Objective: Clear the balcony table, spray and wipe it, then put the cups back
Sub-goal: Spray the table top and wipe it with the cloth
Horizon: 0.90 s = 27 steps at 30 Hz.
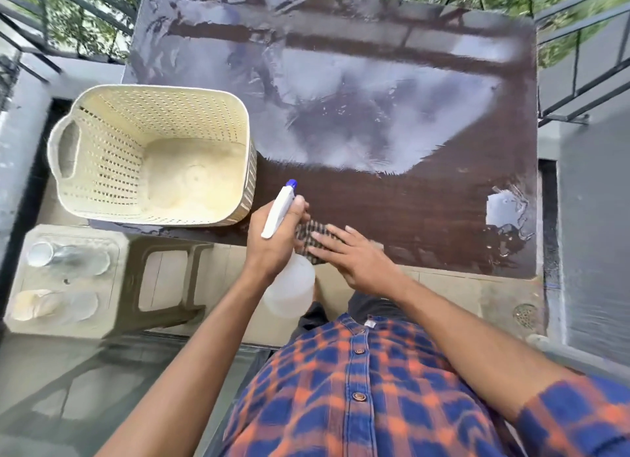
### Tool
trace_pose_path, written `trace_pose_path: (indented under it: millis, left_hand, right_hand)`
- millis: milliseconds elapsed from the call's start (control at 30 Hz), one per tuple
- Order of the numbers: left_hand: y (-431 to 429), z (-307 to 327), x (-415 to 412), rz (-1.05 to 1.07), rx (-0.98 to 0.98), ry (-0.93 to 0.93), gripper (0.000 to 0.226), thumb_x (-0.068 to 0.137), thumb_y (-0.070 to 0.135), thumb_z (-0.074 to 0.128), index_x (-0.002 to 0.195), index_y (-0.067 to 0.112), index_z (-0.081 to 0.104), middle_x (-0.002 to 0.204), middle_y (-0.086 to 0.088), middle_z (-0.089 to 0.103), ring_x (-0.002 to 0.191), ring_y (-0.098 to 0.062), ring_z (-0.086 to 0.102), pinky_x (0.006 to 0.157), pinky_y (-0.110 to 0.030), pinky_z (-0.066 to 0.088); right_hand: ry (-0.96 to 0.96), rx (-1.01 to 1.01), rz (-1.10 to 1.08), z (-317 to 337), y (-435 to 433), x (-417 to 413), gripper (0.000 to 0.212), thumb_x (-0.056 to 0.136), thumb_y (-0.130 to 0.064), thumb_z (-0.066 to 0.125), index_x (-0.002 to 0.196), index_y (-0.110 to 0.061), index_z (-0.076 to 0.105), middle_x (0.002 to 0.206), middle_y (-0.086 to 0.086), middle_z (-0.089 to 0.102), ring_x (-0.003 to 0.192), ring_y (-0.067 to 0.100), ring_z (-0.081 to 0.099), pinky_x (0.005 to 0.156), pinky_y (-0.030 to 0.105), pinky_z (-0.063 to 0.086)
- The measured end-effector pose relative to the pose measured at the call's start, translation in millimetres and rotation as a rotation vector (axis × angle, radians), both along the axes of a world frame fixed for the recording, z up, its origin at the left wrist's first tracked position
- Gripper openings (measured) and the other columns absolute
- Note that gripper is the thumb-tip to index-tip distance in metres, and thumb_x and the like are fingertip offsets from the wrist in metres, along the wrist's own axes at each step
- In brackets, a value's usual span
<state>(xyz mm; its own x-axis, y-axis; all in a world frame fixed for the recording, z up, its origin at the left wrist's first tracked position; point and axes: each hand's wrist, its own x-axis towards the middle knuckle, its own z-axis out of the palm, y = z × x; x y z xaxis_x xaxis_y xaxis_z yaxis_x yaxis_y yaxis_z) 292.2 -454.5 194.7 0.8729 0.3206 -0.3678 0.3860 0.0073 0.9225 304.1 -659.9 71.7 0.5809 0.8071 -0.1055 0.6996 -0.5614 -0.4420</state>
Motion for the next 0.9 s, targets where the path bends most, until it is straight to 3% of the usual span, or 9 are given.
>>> trace_pose_path:
  millis: [167, 300, 400, 500, 600, 700, 767, 900]
  left_hand:
    - [-11.5, 2.4, 16.9, -0.046, 0.037, 0.022, 0.025, 0.102, 0.031, 0.058, 0.099, 0.01, 0.072, 0.085, -0.001, 0.069, 0.082, -0.007, 0.066, 0.053, -0.025, 0.051]
    - [-23.1, 8.3, 24.9, -0.014, 0.045, 0.017, 0.026, 0.1, 0.035, 0.058, 0.097, 0.012, 0.07, 0.086, 0.001, 0.069, 0.084, -0.005, 0.066, 0.053, -0.024, 0.05]
    - [-38.3, 9.6, 25.3, 0.02, 0.065, 0.02, 0.026, 0.099, 0.036, 0.058, 0.094, 0.013, 0.069, 0.086, -0.001, 0.068, 0.084, -0.005, 0.065, 0.052, -0.023, 0.05]
    - [-55.5, 7.0, 22.4, 0.051, 0.077, 0.039, 0.026, 0.1, 0.033, 0.058, 0.094, 0.01, 0.069, 0.084, -0.002, 0.067, 0.082, -0.005, 0.065, 0.052, -0.023, 0.05]
    - [-78.4, 4.9, 21.1, 0.055, 0.067, 0.01, 0.033, 0.101, 0.03, 0.059, 0.091, -0.001, 0.068, 0.08, -0.006, 0.066, 0.076, -0.01, 0.064, 0.061, -0.024, 0.053]
    - [-100.7, 2.9, 19.3, 0.05, 0.041, 0.052, 0.03, 0.096, 0.039, 0.059, 0.085, 0.012, 0.068, 0.079, -0.004, 0.068, 0.078, -0.011, 0.066, 0.059, -0.029, 0.053]
    - [-116.2, 1.7, 19.2, 0.041, 0.043, 0.097, 0.026, 0.097, 0.038, 0.058, 0.085, 0.017, 0.067, 0.081, 0.0, 0.068, 0.082, -0.008, 0.067, 0.054, -0.028, 0.051]
    - [-143.5, 1.9, 23.7, 0.022, 0.055, 0.113, 0.024, 0.1, 0.035, 0.058, 0.086, 0.017, 0.066, 0.083, 0.0, 0.068, 0.085, -0.008, 0.066, 0.055, -0.027, 0.051]
  right_hand:
    - [0.046, -0.083, -0.298, 5.4, -82.7, 63.6, 0.058, 0.098, -0.01, 0.047, 0.152, -0.033, 0.041, 0.163, -0.004, 0.03, 0.151, 0.03, 0.024, 0.12, 0.055, 0.022]
    - [0.086, -0.107, -0.553, 12.5, -72.4, 163.9, 0.063, 0.096, -0.006, 0.048, 0.153, -0.029, 0.038, 0.165, 0.001, 0.026, 0.151, 0.039, 0.019, 0.119, 0.059, 0.022]
    - [0.1, -0.129, -0.516, 19.9, -27.9, 191.7, 0.061, 0.097, -0.008, 0.048, 0.155, -0.028, 0.036, 0.166, 0.001, 0.022, 0.152, 0.038, 0.015, 0.121, 0.057, 0.017]
    - [0.054, -0.099, -0.263, 15.2, 3.0, 148.5, 0.062, 0.095, -0.007, 0.048, 0.153, -0.026, 0.04, 0.164, 0.001, 0.027, 0.151, 0.037, 0.02, 0.12, 0.056, 0.019]
    - [0.004, -0.029, -0.012, 3.7, -30.2, 69.2, 0.068, 0.087, -0.005, 0.054, 0.15, -0.028, 0.045, 0.161, -0.002, 0.036, 0.148, 0.034, 0.031, 0.117, 0.056, 0.025]
    - [0.049, -0.042, 0.126, 1.0, -112.3, 16.3, 0.07, 0.084, -0.007, 0.048, 0.149, -0.031, 0.046, 0.161, -0.007, 0.034, 0.15, 0.025, 0.028, 0.12, 0.048, 0.021]
    - [0.044, -0.071, 0.052, 1.1, -172.4, 17.5, 0.073, 0.083, -0.007, 0.043, 0.15, -0.035, 0.043, 0.162, -0.01, 0.03, 0.152, 0.02, 0.024, 0.122, 0.044, 0.018]
    - [0.056, -0.083, -0.354, 6.9, -238.7, 92.5, 0.067, 0.091, 0.001, 0.045, 0.15, -0.031, 0.045, 0.162, -0.005, 0.032, 0.151, 0.029, 0.024, 0.12, 0.057, 0.022]
